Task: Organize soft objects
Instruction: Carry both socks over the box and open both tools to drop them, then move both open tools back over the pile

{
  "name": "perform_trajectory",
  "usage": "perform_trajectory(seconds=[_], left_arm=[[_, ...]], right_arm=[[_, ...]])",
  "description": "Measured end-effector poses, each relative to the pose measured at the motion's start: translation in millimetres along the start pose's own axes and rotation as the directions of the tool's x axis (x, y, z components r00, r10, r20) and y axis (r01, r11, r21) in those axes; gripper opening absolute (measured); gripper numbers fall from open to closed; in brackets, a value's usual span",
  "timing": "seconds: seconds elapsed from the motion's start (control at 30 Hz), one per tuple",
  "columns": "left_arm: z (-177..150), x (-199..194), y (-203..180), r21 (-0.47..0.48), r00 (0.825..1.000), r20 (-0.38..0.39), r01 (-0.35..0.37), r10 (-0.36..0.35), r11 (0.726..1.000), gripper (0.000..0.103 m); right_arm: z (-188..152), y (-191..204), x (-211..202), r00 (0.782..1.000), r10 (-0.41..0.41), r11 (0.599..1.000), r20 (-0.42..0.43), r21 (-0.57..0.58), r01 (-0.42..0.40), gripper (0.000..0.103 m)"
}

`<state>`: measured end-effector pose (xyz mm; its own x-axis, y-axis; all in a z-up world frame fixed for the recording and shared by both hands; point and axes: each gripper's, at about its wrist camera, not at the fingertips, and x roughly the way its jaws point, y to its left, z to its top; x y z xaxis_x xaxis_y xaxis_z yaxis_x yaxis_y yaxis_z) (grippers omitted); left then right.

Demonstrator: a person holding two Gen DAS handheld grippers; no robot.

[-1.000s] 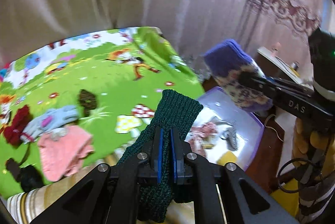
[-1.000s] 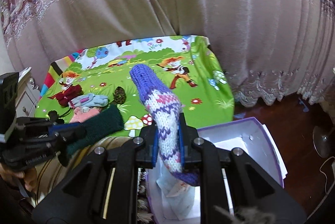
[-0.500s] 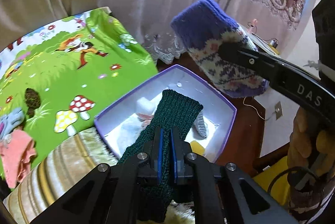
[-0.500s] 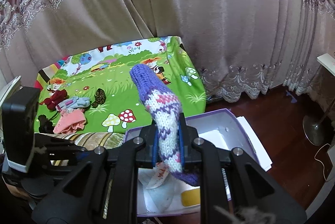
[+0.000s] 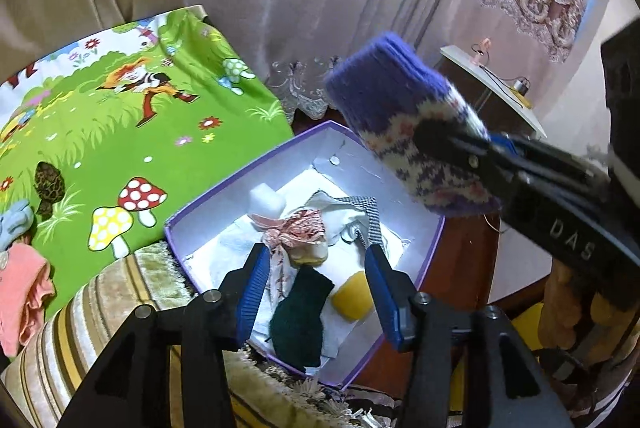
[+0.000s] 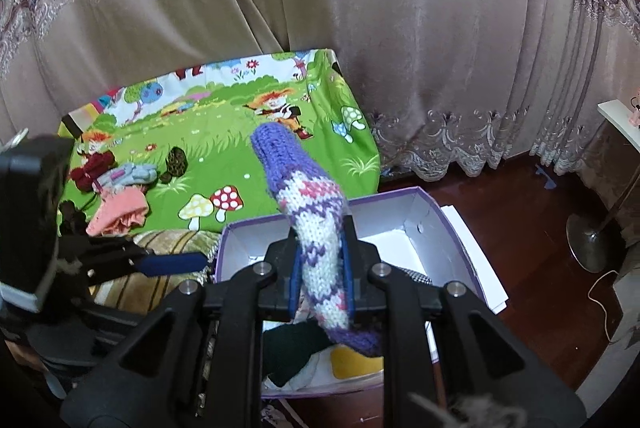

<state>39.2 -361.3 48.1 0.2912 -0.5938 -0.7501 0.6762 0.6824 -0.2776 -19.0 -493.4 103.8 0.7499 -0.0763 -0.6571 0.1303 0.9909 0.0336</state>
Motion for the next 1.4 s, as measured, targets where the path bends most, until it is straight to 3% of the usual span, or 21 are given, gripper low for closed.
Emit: perform_trajectory(seconds=[0.07,0.2,0.27,0.63,0.93,1.13,1.27,1.4], left_arm=[[0.5,-2.1,4.7,-0.011,1.0,0.004,-0.006,0.006,1.0,0.051],[1.9,-6.7,11.4,-0.031,1.0,0.013,-0.01,0.01,0.999,0.051],[2.2,-9.8,13.5,-0.037,1.0,0.021,-0.013,0.013,0.999,0.052],[-0.8,-27.3,32.7,-0.081,0.997,0.059,-0.036,0.041,0.996,0.053],[-13.5,-55.2,67.9,-0.125,0.986,0.1,-0.119,0.132,0.985,0.053],[-25.3,-81.8,92.7,-0.162,0.969,0.135,-0.182,0.205,0.97,0.062],[-36.9,-105.7,111.4,-0.206,0.939,0.162,-0.269,0.303,0.941,0.074],[-52.2,-123.9,133.5,-0.262,0.907,0.157,-0.343,0.39,0.902,0.074]], right_arm=[[-1.6,1.0,2.0,1.0,0.001,1.0,-0.013,-0.002,-0.002,0.025],[-1.1,4.4,3.8,1.0,-0.005,1.0,-0.018,-0.012,0.005,0.048],[-0.2,5.8,2.4,1.0,-0.001,1.0,-0.013,-0.012,0.001,0.052],[1.2,15.4,5.2,1.0,0.021,1.0,-0.019,-0.018,-0.022,0.054],[4.1,39.6,11.4,0.997,0.064,0.996,-0.036,-0.057,-0.066,0.055],[5.6,61.3,16.2,0.994,0.095,0.992,-0.045,-0.082,-0.098,0.062],[6.4,80.7,18.9,0.993,0.11,0.988,-0.042,-0.106,-0.114,0.072],[7.9,100.6,18.4,0.993,0.118,0.983,-0.024,-0.138,-0.12,0.077]])
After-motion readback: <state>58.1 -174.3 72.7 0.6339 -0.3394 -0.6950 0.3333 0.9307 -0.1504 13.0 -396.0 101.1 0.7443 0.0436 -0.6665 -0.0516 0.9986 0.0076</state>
